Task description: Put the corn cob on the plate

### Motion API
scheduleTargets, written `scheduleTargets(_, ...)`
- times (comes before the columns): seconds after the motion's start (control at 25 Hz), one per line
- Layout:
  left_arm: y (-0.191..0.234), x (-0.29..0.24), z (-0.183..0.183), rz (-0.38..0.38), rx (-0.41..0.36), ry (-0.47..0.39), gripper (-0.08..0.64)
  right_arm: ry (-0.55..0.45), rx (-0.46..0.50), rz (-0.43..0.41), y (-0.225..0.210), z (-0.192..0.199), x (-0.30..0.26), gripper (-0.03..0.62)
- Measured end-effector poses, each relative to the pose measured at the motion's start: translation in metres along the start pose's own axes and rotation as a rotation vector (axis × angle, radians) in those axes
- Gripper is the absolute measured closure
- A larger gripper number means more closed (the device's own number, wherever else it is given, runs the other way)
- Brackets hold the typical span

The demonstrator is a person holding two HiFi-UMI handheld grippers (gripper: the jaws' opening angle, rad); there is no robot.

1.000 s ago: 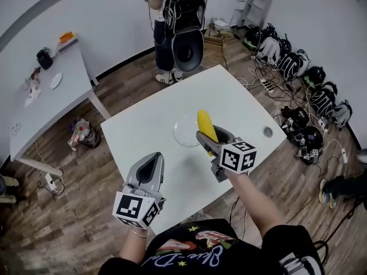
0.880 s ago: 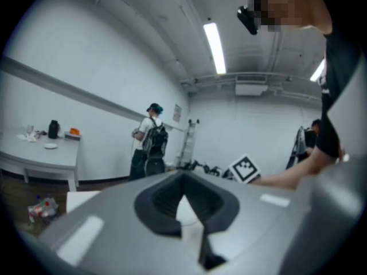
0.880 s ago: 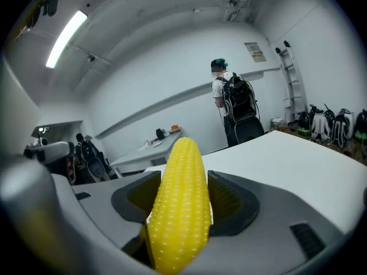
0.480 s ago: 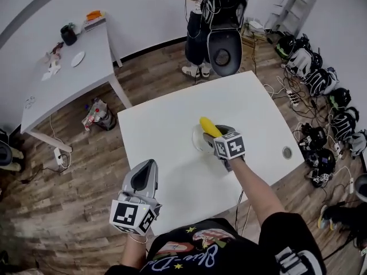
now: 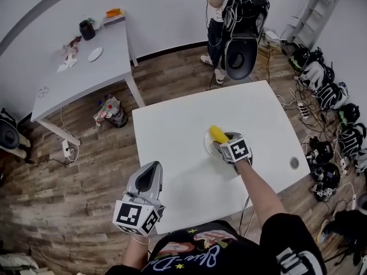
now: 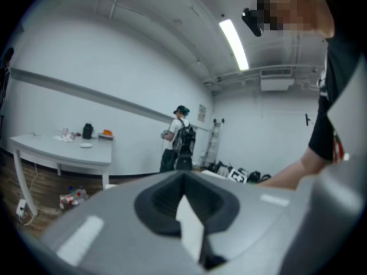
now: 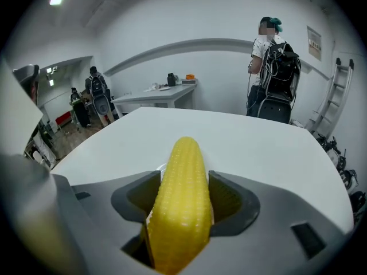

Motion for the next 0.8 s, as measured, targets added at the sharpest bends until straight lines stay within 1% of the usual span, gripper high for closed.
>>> scheduleTargets(0.16, 0.006, 0.012, 0.0, -0.013, 0.0, 0.004, 0.572, -0.006, 0.025, -0.031, 0.006, 0.0, 0.003, 0.325)
scheduleTargets(0.24, 0.007, 0.017, -0.001, -0.006, -0.008, -0.006, 0.572, -0.034, 0.018, -0.013, 0.007, -0.002, 0.013, 0.325)
scheduleTargets(0.28, 0.008, 0.019, -0.002, 0.001, -0.012, -0.013, 0.574, -0.062, 0.012, 0.01, 0.008, -0.004, 0.021, 0.325)
scheduleTargets(0.32, 0.008, 0.022, -0.003, 0.009, -0.017, -0.021, 0.572, -0.102, 0.0, 0.038, 0.01, -0.007, 0.034, 0.325)
scheduleTargets(0.4, 0.006, 0.028, -0.006, 0.029, -0.03, -0.038, 0.572, -0.233, -0.056, 0.08, 0.019, -0.015, 0.066, 0.325)
scheduleTargets(0.48, 0.005, 0.031, -0.01, 0.052, -0.045, -0.053, 0.572, -0.404, -0.138, 0.076, 0.037, -0.023, 0.103, 0.327)
scheduleTargets(0.56, 0.003, 0.032, -0.013, 0.081, -0.051, -0.064, 0.572, -0.551, -0.189, 0.071, 0.061, -0.025, 0.14, 0.329)
scheduleTargets(0.6, 0.0, 0.033, -0.013, 0.097, -0.052, -0.068, 0.574, -0.611, -0.2, 0.081, 0.074, -0.021, 0.158, 0.381)
scheduleTargets(0.64, -0.003, 0.034, -0.014, 0.112, -0.053, -0.074, 0.572, -0.667, -0.21, 0.091, 0.087, -0.014, 0.177, 0.524)
scheduleTargets(0.68, -0.007, 0.034, -0.014, 0.127, -0.054, -0.08, 0.574, -0.716, -0.223, 0.095, 0.1, -0.008, 0.193, 0.554)
scheduleTargets(0.72, -0.011, 0.035, -0.016, 0.142, -0.056, -0.087, 0.572, -0.753, -0.235, 0.094, 0.112, -0.002, 0.207, 0.57)
scheduleTargets(0.8, -0.018, 0.034, -0.019, 0.178, -0.061, -0.096, 0.572, -0.794, -0.25, 0.096, 0.134, 0.008, 0.227, 0.572)
Point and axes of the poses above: the fingertips, and each gripper's own axes: x backward along the fingers, y to its left, z out of its underside, the point moved 3 cm from there along x, backward along the fingers, and after that the axes turned 8 degrees about -z, right-handed, at the moved point
